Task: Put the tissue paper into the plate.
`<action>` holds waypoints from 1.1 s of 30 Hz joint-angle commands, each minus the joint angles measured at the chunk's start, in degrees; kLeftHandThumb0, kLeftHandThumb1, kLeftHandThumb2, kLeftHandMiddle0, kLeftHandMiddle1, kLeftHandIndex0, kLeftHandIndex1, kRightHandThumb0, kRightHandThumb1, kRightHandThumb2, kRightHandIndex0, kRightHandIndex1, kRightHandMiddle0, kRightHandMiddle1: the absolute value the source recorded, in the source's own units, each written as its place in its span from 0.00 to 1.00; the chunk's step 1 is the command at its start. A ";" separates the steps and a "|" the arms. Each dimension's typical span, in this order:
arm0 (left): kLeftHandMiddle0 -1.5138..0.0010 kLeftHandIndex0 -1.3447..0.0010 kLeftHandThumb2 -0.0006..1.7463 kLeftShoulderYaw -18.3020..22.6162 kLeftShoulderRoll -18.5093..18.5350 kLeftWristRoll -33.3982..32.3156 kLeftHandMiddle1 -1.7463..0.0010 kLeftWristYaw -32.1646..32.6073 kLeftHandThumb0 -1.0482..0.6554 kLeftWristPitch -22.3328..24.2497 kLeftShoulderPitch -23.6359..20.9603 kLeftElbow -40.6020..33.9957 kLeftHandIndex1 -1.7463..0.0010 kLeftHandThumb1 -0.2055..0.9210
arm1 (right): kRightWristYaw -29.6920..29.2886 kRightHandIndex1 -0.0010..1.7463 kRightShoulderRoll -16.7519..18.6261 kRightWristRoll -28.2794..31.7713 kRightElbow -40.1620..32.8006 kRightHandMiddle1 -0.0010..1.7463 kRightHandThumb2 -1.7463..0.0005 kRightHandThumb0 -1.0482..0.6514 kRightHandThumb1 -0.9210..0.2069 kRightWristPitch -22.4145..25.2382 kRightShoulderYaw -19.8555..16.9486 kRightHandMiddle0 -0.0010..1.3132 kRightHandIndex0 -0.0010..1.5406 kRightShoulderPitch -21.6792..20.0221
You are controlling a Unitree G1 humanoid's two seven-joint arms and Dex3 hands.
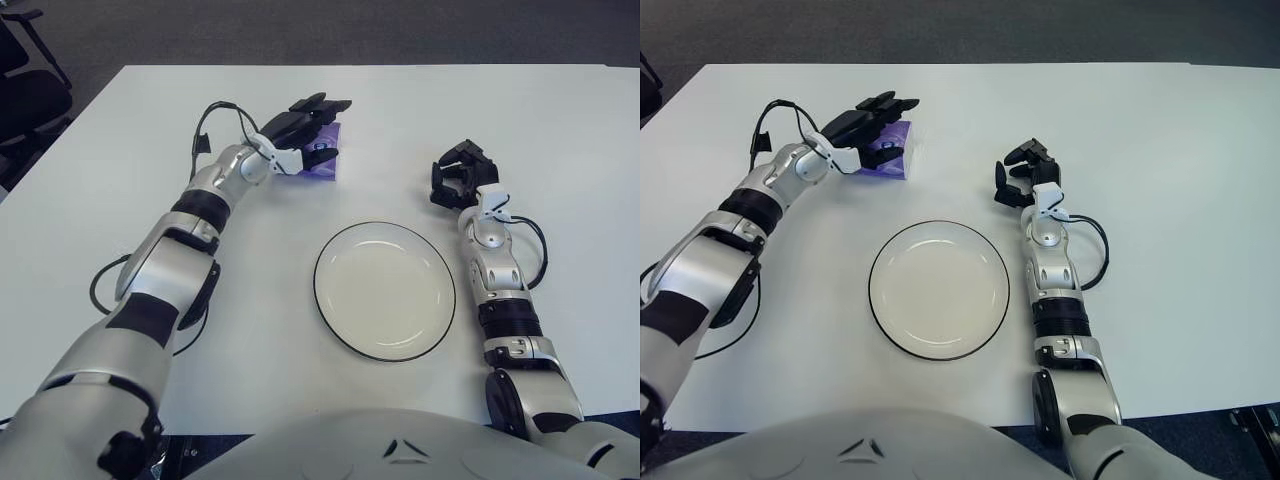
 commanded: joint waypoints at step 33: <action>0.99 1.00 0.49 -11.40 -1.19 8.55 0.49 1.52 0.00 13.23 -4.19 7.64 0.71 1.00 | 1.12 1.00 1.14 0.51 0.53 1.00 0.32 0.35 0.45 0.41 0.06 0.41 0.78 7.19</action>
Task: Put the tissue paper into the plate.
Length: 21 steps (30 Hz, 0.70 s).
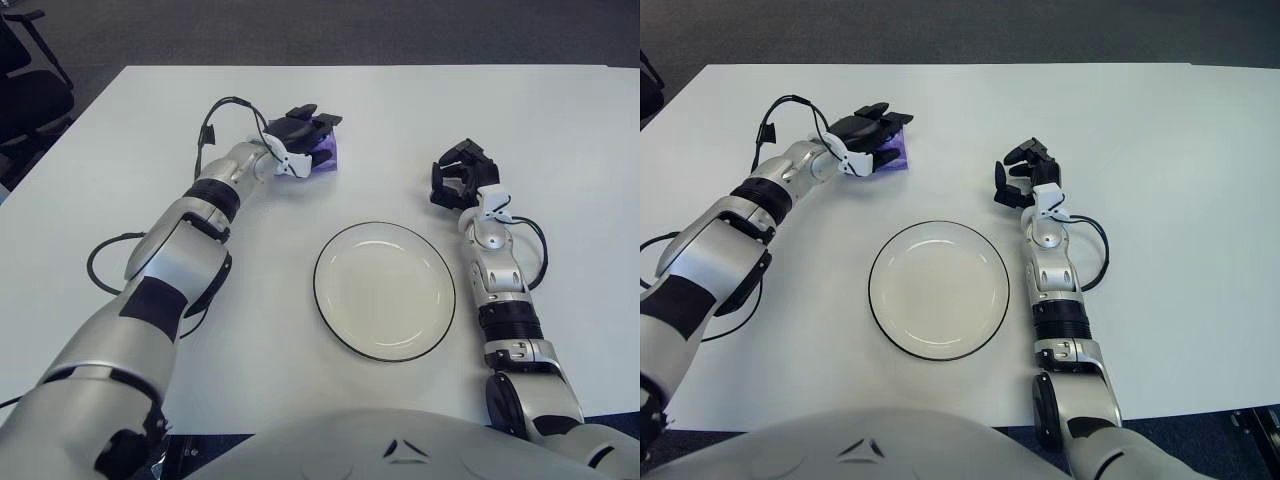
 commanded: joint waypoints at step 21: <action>0.38 0.51 0.34 -4.24 1.32 3.57 0.00 5.88 0.05 1.71 2.34 -0.07 0.02 1.00 | 0.99 1.00 0.85 0.38 2.15 1.00 0.32 0.35 0.45 0.26 -0.34 0.41 0.78 6.39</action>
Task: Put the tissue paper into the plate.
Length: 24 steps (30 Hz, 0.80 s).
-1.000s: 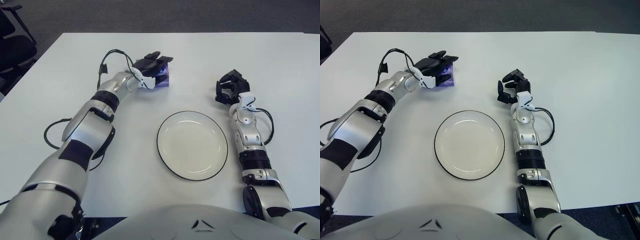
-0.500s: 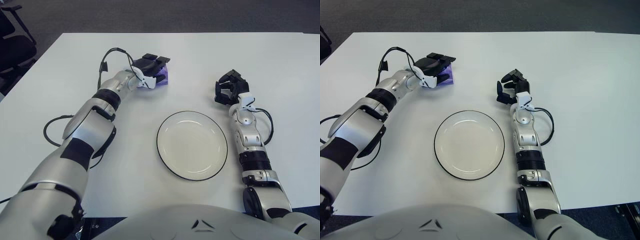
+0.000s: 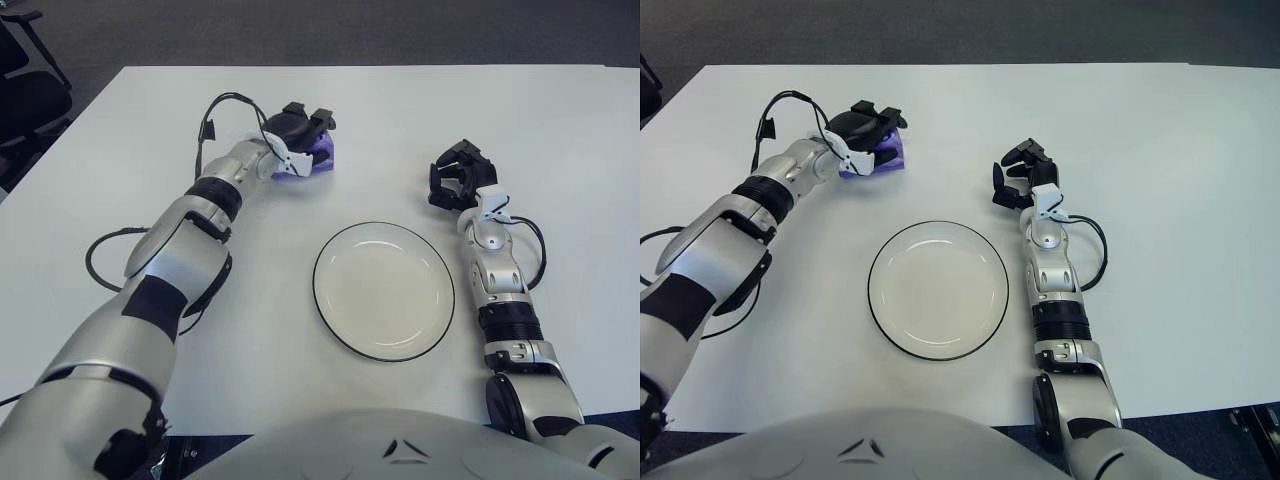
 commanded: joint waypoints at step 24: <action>0.07 0.12 0.67 0.90 2.55 0.45 0.00 18.71 0.38 -5.45 8.32 -2.38 0.00 0.56 | 1.24 1.00 0.33 0.05 3.10 1.00 0.32 0.35 0.44 -0.29 0.06 0.40 0.76 6.27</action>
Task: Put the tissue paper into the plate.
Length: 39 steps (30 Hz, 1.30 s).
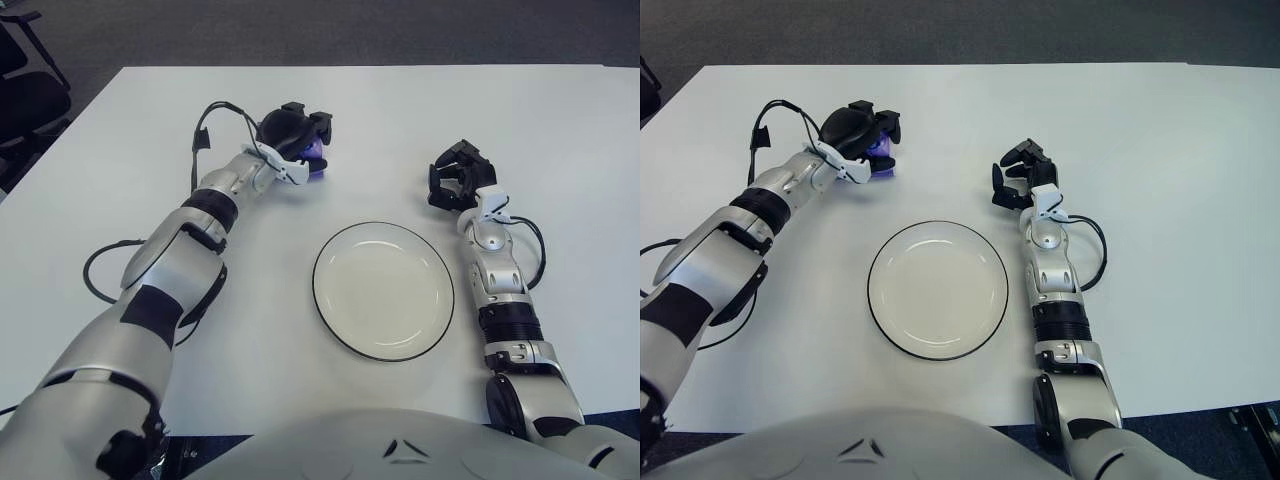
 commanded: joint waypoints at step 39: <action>0.09 0.18 0.61 7.97 5.49 2.22 0.00 10.92 0.35 -13.16 11.15 -30.09 0.00 0.71 | 1.13 1.00 1.11 0.53 3.99 1.00 0.33 0.36 0.43 1.05 0.14 0.40 0.75 5.32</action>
